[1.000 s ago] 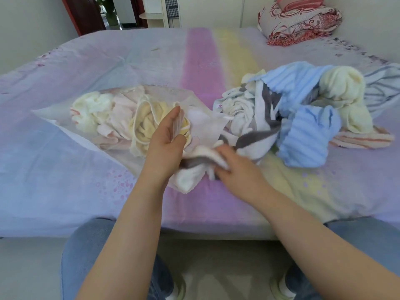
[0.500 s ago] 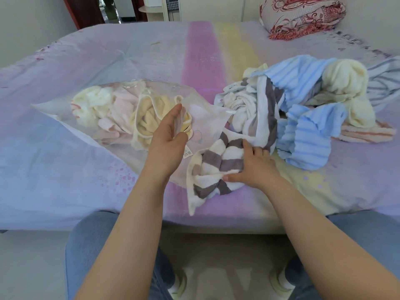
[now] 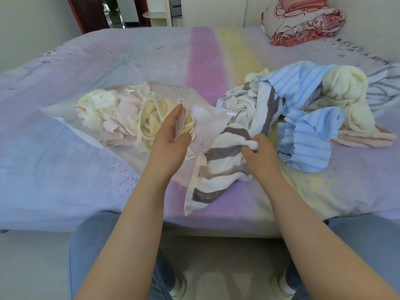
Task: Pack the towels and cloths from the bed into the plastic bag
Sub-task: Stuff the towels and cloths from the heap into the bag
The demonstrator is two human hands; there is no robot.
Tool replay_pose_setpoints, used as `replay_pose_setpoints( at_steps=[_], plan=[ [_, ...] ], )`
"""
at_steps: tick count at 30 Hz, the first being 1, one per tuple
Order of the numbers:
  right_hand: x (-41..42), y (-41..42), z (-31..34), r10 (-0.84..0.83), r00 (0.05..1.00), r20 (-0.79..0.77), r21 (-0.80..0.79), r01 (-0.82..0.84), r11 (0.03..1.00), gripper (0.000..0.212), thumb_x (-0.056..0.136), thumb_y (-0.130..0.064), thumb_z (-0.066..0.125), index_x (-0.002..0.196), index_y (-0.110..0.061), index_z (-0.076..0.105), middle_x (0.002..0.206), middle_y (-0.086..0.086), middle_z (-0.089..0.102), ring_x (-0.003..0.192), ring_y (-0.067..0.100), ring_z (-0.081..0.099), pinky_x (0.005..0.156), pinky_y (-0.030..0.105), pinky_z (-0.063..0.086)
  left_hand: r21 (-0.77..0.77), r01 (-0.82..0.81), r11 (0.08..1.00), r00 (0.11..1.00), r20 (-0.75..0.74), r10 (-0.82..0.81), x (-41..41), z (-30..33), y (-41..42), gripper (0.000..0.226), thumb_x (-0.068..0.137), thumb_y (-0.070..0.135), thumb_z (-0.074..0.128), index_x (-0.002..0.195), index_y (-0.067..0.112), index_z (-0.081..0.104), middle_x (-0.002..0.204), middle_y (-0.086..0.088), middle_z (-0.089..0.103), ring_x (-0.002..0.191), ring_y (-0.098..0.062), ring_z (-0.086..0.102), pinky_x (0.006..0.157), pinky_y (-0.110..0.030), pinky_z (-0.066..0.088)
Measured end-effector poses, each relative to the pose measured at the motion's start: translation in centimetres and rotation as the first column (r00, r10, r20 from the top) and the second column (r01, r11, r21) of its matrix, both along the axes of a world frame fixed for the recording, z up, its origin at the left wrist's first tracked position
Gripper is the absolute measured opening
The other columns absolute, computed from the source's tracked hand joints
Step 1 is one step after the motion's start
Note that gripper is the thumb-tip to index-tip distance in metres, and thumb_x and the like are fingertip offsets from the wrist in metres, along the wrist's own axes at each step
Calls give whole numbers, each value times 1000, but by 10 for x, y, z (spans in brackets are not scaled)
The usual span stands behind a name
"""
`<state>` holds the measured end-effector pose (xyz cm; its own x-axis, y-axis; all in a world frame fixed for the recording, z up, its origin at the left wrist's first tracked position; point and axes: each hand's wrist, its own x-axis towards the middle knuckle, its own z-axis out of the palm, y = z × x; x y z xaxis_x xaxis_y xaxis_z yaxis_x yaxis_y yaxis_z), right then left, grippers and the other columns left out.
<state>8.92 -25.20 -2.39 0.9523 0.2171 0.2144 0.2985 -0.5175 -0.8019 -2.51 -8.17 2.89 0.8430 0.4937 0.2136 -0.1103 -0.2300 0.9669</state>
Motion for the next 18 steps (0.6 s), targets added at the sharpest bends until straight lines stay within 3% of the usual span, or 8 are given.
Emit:
replay_pose_setpoints(
  at_steps=[3, 6, 8, 10, 14, 15, 16, 18],
  plan=[
    [-31, 10, 37, 114, 992, 52, 259, -123, 958, 19, 86, -5, 56, 83, -14, 40, 69, -7, 40, 62, 7, 41, 54, 13, 35, -30, 34, 999, 999, 15, -34, -3, 1, 0, 53, 98, 30, 52, 148, 28, 36, 153, 14, 38, 137, 5, 35, 114, -22, 29],
    [-60, 23, 56, 419, 904, -77, 465, -339, 817, 24, 87, -2, 59, 102, -18, 49, 86, -8, 55, 70, -8, 53, 66, 8, 44, -85, 57, 995, 998, 45, -53, -4, 1, 3, 71, 85, 68, 42, 145, 32, 38, 150, 19, 39, 136, 7, 35, 118, -30, 25],
    [-64, 29, 53, 622, 739, -260, 601, -379, 703, 35, 87, -1, 58, 120, -15, 56, 105, 0, 64, 91, 3, 62, 81, 20, 51, -94, 68, 993, 996, 61, -62, -4, 2, 5, 79, 81, 76, 37, 146, 32, 36, 152, 18, 37, 138, 6, 33, 120, -35, 23],
    [-57, 24, 45, 764, 524, -376, 713, -364, 600, 32, 84, 1, 61, 114, -9, 65, 106, 9, 68, 95, 17, 66, 87, 31, 53, -100, 90, 991, 994, 67, -84, -4, 1, 6, 86, 76, 83, 37, 147, 33, 35, 152, 19, 36, 138, 6, 32, 121, -36, 21],
    [-42, 1, 50, 945, 17, -328, 778, -562, 280, 45, 65, -10, 80, 109, -9, 71, 101, 3, 73, 95, 15, 69, 88, 30, 54, -140, 116, 983, 992, 56, -109, -5, -3, 12, 88, 67, 90, 41, 141, 43, 40, 149, 24, 39, 138, 5, 33, 121, -37, 17],
    [-40, -2, 56, 946, -20, -324, 732, -639, 237, 46, 66, -7, 78, 110, -12, 70, 102, 0, 73, 96, 13, 68, 89, 28, 53, -151, 116, 982, 993, 49, -109, -4, -2, 12, 84, 66, 91, 42, 137, 46, 44, 148, 24, 40, 138, 4, 34, 121, -38, 16],
    [-36, -3, 60, 940, 50, -336, 646, -715, 269, 43, 68, -5, 74, 110, -15, 69, 100, -4, 73, 95, 9, 68, 87, 24, 52, -164, 116, 980, 993, 53, -108, -3, -1, 12, 80, 64, 91, 44, 131, 48, 47, 148, 23, 41, 138, 3, 34, 121, -38, 17],
    [-20, 3, 66, 842, 434, -319, 424, -729, 537, 31, 77, -2, 69, 104, -18, 68, 92, -6, 73, 88, 7, 65, 82, 19, 51, -233, 112, 966, 992, 78, -96, -2, 0, 13, 79, 57, 91, 52, 122, 47, 55, 146, 22, 43, 139, 0, 35, 121, -40, 18]
  ],
)
